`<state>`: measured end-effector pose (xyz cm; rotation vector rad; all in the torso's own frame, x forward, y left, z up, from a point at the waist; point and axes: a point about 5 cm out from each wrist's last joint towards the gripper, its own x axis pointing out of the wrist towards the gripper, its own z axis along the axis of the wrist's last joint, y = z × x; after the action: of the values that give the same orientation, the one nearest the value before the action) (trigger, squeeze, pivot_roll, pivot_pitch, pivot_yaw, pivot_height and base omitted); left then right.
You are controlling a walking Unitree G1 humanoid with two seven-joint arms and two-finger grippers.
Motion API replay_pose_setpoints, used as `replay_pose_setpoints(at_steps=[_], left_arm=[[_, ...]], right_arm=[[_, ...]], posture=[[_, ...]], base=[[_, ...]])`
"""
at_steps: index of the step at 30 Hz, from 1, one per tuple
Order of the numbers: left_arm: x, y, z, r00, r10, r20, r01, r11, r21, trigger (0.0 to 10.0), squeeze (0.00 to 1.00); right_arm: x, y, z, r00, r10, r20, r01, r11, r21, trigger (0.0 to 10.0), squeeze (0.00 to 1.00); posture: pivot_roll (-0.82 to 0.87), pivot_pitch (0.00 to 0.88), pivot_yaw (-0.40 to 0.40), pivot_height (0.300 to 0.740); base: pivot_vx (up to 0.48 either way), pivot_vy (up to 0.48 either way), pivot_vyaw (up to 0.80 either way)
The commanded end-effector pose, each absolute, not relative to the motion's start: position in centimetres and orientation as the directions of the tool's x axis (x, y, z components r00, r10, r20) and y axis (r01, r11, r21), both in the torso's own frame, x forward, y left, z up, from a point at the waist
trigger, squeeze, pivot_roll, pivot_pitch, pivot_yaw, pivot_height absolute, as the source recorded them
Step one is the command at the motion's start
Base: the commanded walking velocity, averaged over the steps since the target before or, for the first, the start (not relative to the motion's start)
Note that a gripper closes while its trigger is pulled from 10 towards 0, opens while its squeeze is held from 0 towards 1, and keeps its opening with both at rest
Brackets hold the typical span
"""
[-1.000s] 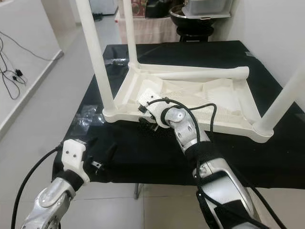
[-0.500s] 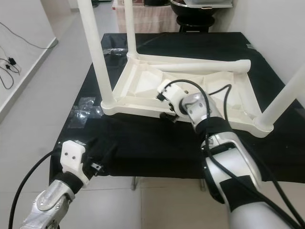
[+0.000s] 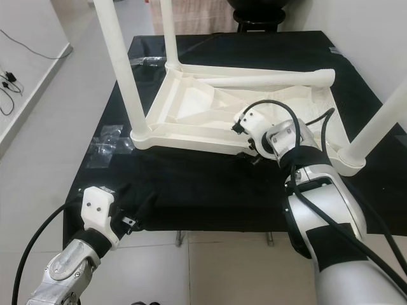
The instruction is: Building children table
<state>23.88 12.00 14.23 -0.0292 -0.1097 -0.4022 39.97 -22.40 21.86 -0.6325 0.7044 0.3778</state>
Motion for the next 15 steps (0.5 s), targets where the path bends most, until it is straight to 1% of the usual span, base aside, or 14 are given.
replay_pose_setpoints(at_steps=[1, 10, 15], left_arm=[[23.7, 12.2, 14.2, 0.915, -0.391, 0.102, 0.394, 0.919, -0.015, 10.0, 0.00], [23.8, 12.1, 14.3, 0.915, -0.389, 0.103, 0.393, 0.919, -0.019, 10.0, 0.00], [24.0, 12.0, 14.3, 0.916, -0.386, 0.106, 0.390, 0.920, -0.024, 10.0, 0.00]], right_arm=[[39.7, -22.5, 20.9, 0.691, 0.093, -0.717, -0.512, 0.764, -0.393, 0.0, 0.00], [39.8, -22.2, 20.6, 0.687, 0.106, -0.719, -0.506, 0.780, -0.368, 0.0, 0.00], [39.7, -20.2, 19.9, 0.637, 0.212, -0.742, -0.566, 0.782, -0.262, 0.0, 0.00]], posture=[[0.06, 0.194, 0.025, 0.740], [0.04, 0.196, 0.019, 0.740], [0.04, 0.193, 0.013, 0.740]], base=[[0.000, 0.000, 0.00], [0.000, 0.000, 0.00], [0.000, 0.000, 0.00]])
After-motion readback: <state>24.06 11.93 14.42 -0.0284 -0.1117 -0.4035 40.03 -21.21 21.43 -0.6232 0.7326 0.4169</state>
